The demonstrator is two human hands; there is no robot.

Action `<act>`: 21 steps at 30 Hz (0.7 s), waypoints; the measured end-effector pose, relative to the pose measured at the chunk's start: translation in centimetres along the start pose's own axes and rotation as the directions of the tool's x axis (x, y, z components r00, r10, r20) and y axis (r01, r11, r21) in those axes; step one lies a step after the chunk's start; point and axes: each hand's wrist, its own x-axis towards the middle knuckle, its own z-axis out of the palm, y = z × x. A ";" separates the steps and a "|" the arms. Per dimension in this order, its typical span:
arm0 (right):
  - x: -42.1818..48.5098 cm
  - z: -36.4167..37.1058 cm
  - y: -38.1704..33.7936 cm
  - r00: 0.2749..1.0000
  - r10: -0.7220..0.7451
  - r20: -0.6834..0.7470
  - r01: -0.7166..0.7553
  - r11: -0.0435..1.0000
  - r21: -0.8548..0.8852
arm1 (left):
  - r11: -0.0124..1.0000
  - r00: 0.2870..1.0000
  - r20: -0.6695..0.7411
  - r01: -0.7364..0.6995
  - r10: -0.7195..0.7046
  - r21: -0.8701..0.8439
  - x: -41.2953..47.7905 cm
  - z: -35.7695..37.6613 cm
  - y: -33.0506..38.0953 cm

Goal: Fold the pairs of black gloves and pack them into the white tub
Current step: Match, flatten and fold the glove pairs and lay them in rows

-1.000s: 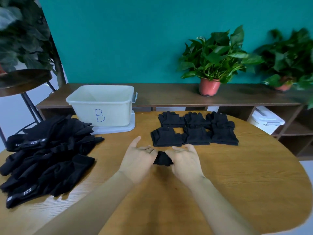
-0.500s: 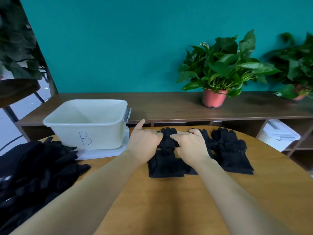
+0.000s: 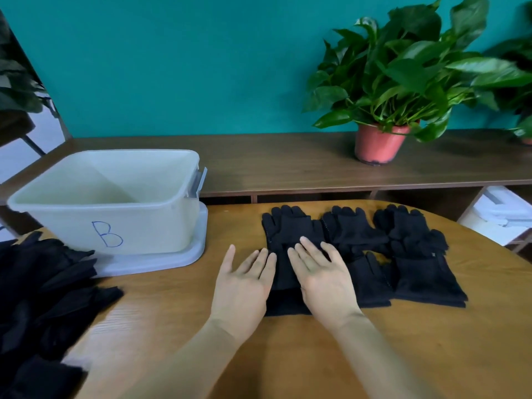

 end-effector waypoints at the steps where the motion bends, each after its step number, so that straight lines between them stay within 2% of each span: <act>1: -0.1 0.1 0.0 1.000 0.001 0.000 -0.001 1.000 0.002 | 1.000 1.000 0.010 -0.003 0.003 -0.006 -0.1 -0.2 0.1; 4: -0.6 -0.1 -0.3 0.997 -0.016 0.077 0.014 1.000 0.021 | 0.999 0.997 0.073 -0.033 0.031 0.028 -0.7 -0.3 0.1; 6: -0.9 -0.2 -0.5 0.995 -0.024 0.100 0.022 1.000 0.017 | 0.999 0.997 0.066 -0.045 0.043 0.020 -1.2 -0.3 -0.2; 9: -1.3 -0.5 -0.6 0.995 -0.015 0.095 0.016 1.000 -0.013 | 0.997 0.989 0.132 -0.060 0.066 -0.044 -1.8 -1.3 -0.4; 13: -2.9 -1.8 -1.4 0.994 0.015 0.108 -0.019 0.999 0.033 | 0.981 0.971 0.151 -0.180 0.188 -0.069 -2.7 -1.4 -0.4; 15: -3.8 -1.8 -1.9 0.996 -0.010 0.088 0.008 1.000 0.030 | 0.980 0.967 0.165 -0.181 0.193 -0.085 -2.8 -1.0 -0.6; 19: -4.3 -0.8 -2.1 0.998 0.054 0.026 -0.055 0.998 0.034 | 0.939 0.981 0.146 -0.074 0.130 -0.336 -1.9 -0.5 -0.5; 21: -4.1 -0.7 -1.9 0.996 0.089 0.005 -0.090 0.995 0.049 | 0.922 0.978 0.157 -0.066 0.135 -0.381 -1.3 -0.3 -0.4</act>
